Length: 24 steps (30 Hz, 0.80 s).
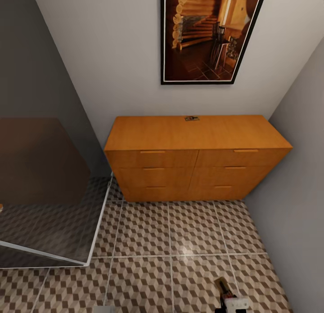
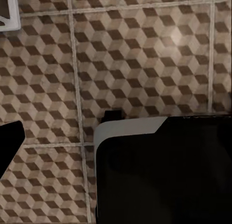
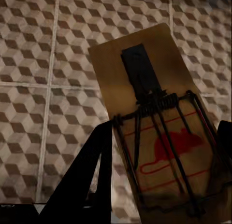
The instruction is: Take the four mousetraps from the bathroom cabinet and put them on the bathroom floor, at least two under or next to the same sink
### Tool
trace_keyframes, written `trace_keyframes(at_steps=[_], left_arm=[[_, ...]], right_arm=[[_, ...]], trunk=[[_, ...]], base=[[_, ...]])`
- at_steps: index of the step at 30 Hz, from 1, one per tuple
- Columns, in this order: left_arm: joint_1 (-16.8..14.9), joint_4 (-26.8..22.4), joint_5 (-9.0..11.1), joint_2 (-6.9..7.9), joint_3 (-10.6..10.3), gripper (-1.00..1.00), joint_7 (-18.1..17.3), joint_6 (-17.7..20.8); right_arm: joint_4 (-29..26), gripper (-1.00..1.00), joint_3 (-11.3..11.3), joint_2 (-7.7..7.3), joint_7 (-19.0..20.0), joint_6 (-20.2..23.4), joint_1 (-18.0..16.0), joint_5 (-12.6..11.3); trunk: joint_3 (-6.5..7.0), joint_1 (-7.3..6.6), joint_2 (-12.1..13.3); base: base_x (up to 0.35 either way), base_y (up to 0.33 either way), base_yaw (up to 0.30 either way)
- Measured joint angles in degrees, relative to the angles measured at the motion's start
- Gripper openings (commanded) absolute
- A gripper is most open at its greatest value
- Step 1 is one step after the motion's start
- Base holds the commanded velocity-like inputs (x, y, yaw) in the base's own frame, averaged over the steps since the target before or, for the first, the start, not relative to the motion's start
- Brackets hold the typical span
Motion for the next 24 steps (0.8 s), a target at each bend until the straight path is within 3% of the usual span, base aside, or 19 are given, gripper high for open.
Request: trace_keyframes(at_steps=[2, 3, 7, 9, 12, 14, 17, 20, 21, 22, 23, 24], left_arm=[[0.0, -5.3, -0.1, -0.91, -0.2, 1.00, 0.1, 5.5], [-0.1, -10.3, -0.1, -1.90, -0.2, 1.00, 0.1, 11.0], [-0.4, -21.3, -0.3, -4.14, -0.2, 1.00, 0.1, 21.4], [-1.3, -29.4, -0.4, -5.62, -0.2, 1.00, 0.2, 28.5], [-5.6, -34.1, -0.8, -6.68, -0.2, 1.00, 0.2, 36.2], [-9.2, -34.4, -1.3, -6.95, -0.2, 1.00, 0.2, 40.6], [-13.8, -33.1, -2.1, -7.08, -0.2, 1.00, 0.3, 43.8], [-21.7, -27.4, -3.0, -7.13, -0.2, 1.00, 0.4, 45.3], [-23.1, -26.3, -3.1, -7.14, -0.2, 1.00, 0.4, 45.4], [-27.8, -22.4, -3.2, -7.14, -0.2, 1.00, 0.4, 46.3], [-30.5, -20.9, -3.2, -7.14, -0.2, 1.00, 0.4, 46.6], [-31.6, -20.3, -3.2, -7.16, -0.2, 1.00, 0.4, 46.8]], right_arm=[[0.0, -1.00, 0.1, 0.47, -3.9, -2.1, 0.2, -1.4], [0.0, -1.00, 0.1, 0.75, -6.4, -3.8, 0.3, -2.1], [0.0, -1.00, 0.2, 0.97, -8.9, -5.4, 0.4, -2.7], [-0.1, -1.00, 0.2, 1.02, -9.5, -5.8, 0.4, -2.9], [-0.1, -1.00, 0.2, 1.10, -9.7, -5.8, 0.5, -2.9], [-0.1, -1.00, 0.2, 1.17, -9.7, -5.8, 0.5, -2.9], [-0.2, -1.00, 0.2, 1.19, -9.7, -5.8, 0.5, -2.9], [-0.2, -1.00, 0.3, 1.22, -9.4, -5.8, 0.5, -2.6], [-0.2, -1.00, 0.4, 1.24, -9.4, -5.8, 0.5, -2.6], [-0.3, -1.00, 0.4, 1.26, -9.3, -5.8, 0.5, -2.4], [-0.3, -1.00, 0.4, 1.22, -9.3, -5.8, 0.5, -2.4], [-0.3, -1.00, 0.4, 1.20, -9.2, -5.8, 0.5, -2.4]], trunk=[[0.00, 0.00, 0.0], [0.00, 0.00, 0.0], [0.00, 0.00, 0.0], [0.00, 0.00, 0.0], [0.00, 0.00, 0.0], [0.00, 0.00, 0.0], [0.00, 0.00, 0.0], [0.00, 0.01, 0.0], [0.00, 0.00, 0.0], [0.00, 0.01, 0.0], [0.01, 0.01, 0.0], [0.00, 0.00, 0.0]], base=[[0.000, 0.000, 0.000], [0.000, 0.000, 0.000], [0.000, 0.000, 0.000], [0.000, 0.000, 0.000], [0.000, 0.000, 0.000], [0.000, 0.000, 0.000], [0.000, 0.000, 0.000], [0.000, 0.000, 0.000], [0.000, 0.000, 0.000], [0.000, 0.000, 0.000], [0.000, 0.000, 0.000], [0.000, 0.000, 0.000]])
